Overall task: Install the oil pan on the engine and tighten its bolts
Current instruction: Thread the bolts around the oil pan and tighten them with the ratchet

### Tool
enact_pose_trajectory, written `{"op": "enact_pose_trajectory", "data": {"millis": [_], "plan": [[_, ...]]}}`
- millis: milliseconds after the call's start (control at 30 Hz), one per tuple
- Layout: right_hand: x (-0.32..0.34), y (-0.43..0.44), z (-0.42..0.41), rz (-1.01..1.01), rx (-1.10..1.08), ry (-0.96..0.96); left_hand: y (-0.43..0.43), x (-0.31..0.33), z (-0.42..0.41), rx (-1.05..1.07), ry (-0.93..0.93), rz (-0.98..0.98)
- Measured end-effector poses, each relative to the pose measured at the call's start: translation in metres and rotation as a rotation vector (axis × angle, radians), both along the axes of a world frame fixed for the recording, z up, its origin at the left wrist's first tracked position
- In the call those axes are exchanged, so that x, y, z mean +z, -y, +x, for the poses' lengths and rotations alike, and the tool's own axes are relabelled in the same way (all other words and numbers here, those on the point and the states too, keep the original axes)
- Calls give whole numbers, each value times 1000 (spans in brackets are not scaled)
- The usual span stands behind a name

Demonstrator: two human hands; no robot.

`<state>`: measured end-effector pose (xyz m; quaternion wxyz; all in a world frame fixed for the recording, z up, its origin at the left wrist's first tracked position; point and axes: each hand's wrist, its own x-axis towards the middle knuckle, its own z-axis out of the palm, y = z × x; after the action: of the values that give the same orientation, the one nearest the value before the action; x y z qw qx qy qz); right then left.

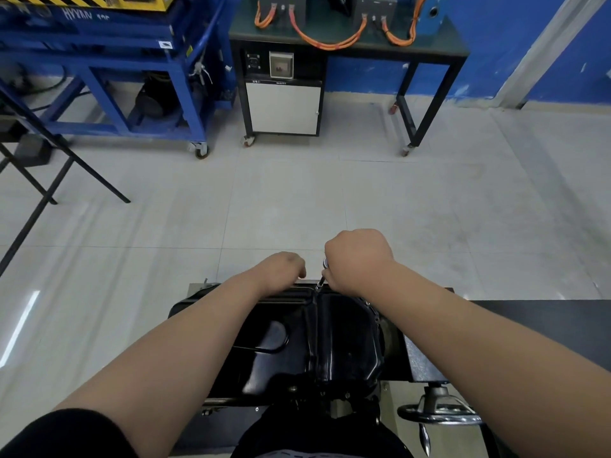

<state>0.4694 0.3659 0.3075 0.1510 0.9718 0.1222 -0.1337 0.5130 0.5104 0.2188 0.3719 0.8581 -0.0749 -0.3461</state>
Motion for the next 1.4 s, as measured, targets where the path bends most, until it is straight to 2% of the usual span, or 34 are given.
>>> {"op": "enact_pose_trajectory", "data": {"millis": [67,133,300,467,600,833,1100,1400], "plan": [[-5,1,0,39,-60,7,-4,3,-1,305,-229,-218],[-10,5,-1,155,-112,-11,-7,7,-2,430,-355,-331],[-18,9,-6,353,-153,-155,-18,8,-3,446,-466,-482],[9,18,6,510,-265,34,-31,-3,-3,492,-465,-562],[24,18,5,707,-368,81,-34,-11,-1,571,-501,-596],[31,11,0,933,-473,147,-38,-19,4,684,-717,-714],[38,11,2,1046,-541,196,-44,-25,5,783,-831,-898],[39,9,1,1067,-563,191,-39,-21,6,710,-834,-803]]}}
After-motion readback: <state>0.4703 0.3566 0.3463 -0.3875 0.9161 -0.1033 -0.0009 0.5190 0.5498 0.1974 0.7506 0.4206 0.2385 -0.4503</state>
